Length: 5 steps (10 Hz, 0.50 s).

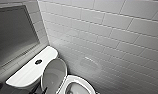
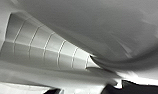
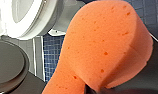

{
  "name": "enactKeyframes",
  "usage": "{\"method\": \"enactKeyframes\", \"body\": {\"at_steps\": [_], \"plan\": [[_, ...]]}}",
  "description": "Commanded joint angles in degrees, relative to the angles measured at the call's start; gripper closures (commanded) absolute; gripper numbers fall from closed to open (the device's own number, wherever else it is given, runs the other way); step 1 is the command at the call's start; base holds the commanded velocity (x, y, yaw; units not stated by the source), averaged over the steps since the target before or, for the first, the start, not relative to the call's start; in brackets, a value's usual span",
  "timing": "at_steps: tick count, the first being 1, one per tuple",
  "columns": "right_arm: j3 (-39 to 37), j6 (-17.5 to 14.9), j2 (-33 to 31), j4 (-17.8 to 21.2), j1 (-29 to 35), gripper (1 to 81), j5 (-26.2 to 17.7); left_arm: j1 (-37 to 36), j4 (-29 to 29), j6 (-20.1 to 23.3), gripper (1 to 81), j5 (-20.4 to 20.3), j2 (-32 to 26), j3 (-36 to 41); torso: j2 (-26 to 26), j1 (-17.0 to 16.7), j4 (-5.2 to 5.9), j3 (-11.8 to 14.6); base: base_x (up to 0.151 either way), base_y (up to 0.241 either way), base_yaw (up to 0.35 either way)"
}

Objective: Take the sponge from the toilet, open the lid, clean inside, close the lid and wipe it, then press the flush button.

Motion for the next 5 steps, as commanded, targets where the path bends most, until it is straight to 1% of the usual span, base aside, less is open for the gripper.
{"method": "enactKeyframes", "body": {"at_steps": [1, 2, 4, 5], "plan": [[1.38, -0.20, -1.65, -2.37, 0.98, 81.1, -2.46, 1.04, 2.72, -1.00, 1.0, -7.07, -5.56, -3.36, 0.00, 0.00, 0.00, 0.00, 0.000, 0.000, 0.000], [1.38, -0.20, -1.65, -2.46, 0.89, 81.1, -2.46, 2.18, 2.81, -1.61, 1.0, -8.48, -5.56, -4.58, 0.00, 0.00, 0.02, 0.00, 0.000, 0.000, 0.000], [1.20, -0.20, -1.56, -2.46, 0.80, 81.1, -2.55, 3.24, 3.51, -2.14, 1.0, -8.66, -5.12, -5.56, 0.00, 0.00, 0.02, 0.00, 0.000, 0.000, 0.000], [0.94, -0.20, -1.56, -2.46, 0.89, 81.1, -2.55, 3.24, 7.43, -2.14, 1.0, -7.70, -4.43, -6.34, 0.00, 0.00, 0.02, 0.00, 0.000, 0.000, 0.000]]}}
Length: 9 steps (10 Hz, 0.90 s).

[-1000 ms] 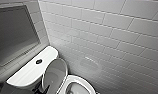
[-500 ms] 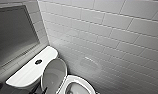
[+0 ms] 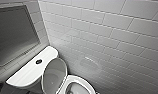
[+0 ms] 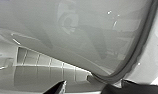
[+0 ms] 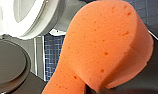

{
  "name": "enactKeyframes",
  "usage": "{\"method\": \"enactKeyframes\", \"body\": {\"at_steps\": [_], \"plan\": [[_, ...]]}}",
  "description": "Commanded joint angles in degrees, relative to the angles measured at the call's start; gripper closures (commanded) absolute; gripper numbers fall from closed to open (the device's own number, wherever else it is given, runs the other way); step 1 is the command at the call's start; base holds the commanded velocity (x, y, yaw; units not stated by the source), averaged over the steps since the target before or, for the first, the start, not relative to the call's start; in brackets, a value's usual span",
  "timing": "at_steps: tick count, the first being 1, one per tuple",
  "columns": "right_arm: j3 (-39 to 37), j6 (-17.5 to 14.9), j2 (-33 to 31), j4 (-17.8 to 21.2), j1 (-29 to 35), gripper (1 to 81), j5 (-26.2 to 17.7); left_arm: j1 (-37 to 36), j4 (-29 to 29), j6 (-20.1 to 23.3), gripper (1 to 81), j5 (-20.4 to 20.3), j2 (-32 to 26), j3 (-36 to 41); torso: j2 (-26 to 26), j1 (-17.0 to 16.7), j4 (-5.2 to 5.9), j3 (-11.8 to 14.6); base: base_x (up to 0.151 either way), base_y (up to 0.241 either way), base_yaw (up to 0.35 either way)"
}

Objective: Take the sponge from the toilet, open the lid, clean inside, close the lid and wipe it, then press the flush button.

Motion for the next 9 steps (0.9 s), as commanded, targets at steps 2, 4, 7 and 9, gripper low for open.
{"method": "enactKeyframes", "body": {"at_steps": [2, 4, 7, 9], "plan": [[-1.42, -0.20, -1.04, -2.00, 1.02, 81.1, -2.53, -1.61, 21.75, -1.40, 1.0, 8.98, 2.01, -9.87, 0.00, 0.00, 0.00, 0.00, 0.000, 0.000, 0.000], [-2.92, -0.20, -0.43, -2.00, 1.11, 81.1, -2.61, 0.67, 34.16, -3.67, 1.0, 16.13, 4.74, -20.59, 0.00, 0.00, 0.00, 0.00, 0.000, 0.000, 0.000], [-5.30, -0.29, 0.46, -2.08, 1.54, 81.1, -3.23, 4.71, 52.63, -12.63, 1.0, 17.11, 11.22, -43.50, 0.00, 0.00, 0.00, 0.00, 0.000, 0.000, 0.000], [-7.39, -0.29, 1.41, -2.08, 1.55, 81.1, -3.32, 7.43, 64.30, -17.12, 1.0, 16.60, 21.64, -65.48, 0.00, 0.00, 0.00, 0.00, 0.000, 0.000, 0.000]]}}
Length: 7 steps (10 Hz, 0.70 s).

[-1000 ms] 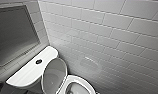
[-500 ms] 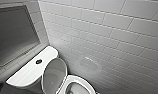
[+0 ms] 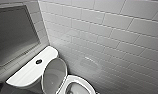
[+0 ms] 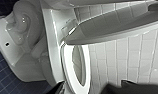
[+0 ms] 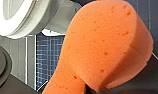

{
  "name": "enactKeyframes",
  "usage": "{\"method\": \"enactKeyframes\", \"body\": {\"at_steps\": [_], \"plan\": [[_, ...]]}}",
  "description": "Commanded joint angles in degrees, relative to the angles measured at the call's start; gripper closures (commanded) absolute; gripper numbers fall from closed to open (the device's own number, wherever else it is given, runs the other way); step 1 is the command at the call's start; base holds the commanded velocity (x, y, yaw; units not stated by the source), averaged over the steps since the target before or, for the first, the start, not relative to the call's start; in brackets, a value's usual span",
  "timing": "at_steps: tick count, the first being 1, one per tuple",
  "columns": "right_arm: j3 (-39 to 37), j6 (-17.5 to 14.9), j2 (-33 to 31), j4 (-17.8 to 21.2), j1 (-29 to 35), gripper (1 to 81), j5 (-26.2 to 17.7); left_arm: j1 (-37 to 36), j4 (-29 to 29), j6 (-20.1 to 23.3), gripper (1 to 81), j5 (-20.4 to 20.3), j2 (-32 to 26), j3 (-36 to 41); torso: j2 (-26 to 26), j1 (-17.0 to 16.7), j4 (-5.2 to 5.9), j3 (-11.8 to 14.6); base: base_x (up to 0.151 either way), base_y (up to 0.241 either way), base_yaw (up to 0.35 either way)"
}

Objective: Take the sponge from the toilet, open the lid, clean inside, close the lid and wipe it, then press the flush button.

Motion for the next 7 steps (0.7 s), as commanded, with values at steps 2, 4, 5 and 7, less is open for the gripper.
{"method": "enactKeyframes", "body": {"at_steps": [2, 4, 5, 7], "plan": [[-2.50, -0.25, -0.18, -1.86, 0.72, 81.1, -2.84, 4.51, 31.95, -10.31, 1.0, 2.66, 21.42, -45.68, 0.00, 0.00, 0.00, 0.00, 0.000, 0.000, 0.000], [-4.19, -0.16, 0.97, -1.86, 0.46, 81.1, -2.93, 6.27, 35.22, -10.14, 1.0, 3.63, 24.64, -48.67, 0.00, 0.00, 0.00, 0.02, 0.000, 0.000, 0.000], [-4.37, -0.25, 1.32, -1.86, 0.46, 81.1, -3.02, 6.44, 38.26, -10.23, 1.0, 5.45, 25.68, -48.59, 0.00, 0.00, 0.00, 0.02, 0.000, 0.000, 0.000], [-4.37, -0.25, 1.68, -1.95, 0.37, 81.1, -3.02, 6.54, 42.17, -9.70, 1.0, 10.93, 28.42, -48.59, 0.00, 0.00, 0.00, 0.02, 0.000, 0.000, 0.000]]}}
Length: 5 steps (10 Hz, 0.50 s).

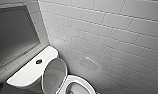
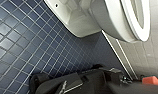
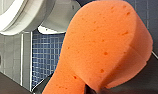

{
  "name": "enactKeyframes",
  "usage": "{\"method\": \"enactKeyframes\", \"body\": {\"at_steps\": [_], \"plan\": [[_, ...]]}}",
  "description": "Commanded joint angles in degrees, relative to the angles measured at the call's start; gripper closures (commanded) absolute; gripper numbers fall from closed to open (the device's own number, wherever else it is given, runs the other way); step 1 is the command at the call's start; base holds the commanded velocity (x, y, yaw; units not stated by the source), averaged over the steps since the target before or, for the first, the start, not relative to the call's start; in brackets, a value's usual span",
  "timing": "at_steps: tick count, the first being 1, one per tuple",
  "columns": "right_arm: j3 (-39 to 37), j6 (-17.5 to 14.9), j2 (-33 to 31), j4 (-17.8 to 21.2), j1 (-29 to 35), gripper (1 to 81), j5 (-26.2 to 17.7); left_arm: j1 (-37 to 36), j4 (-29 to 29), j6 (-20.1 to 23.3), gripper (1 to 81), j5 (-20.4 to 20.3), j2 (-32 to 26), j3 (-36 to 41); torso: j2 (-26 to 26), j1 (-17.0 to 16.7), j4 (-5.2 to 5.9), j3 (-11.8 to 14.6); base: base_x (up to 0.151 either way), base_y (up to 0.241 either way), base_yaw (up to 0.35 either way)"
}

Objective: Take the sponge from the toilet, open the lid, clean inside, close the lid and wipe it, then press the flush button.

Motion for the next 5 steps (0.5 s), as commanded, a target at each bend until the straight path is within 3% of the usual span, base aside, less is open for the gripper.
{"method": "enactKeyframes", "body": {"at_steps": [1, 4, 5], "plan": [[0.02, -0.16, -1.31, -2.31, 0.32, 81.1, -2.58, 3.44, 15.37, -2.27, 1.0, 10.08, 7.93, -5.25, 0.00, 0.00, 0.00, 0.00, 0.000, 0.000, 0.000], [-2.00, -0.25, 0.26, -2.40, 0.41, 81.1, -3.98, 4.05, 17.48, -2.10, 1.0, 13.44, 10.13, -5.25, -0.02, 0.00, 0.00, 0.00, 0.000, 0.000, 0.000], [-3.23, -0.25, 1.14, -2.74, 0.32, 81.1, -4.34, 4.05, 18.97, -1.23, 1.0, 15.44, 11.00, -5.25, 5.73, -3.71, 0.00, 0.02, 0.000, 0.000, 0.000]]}}
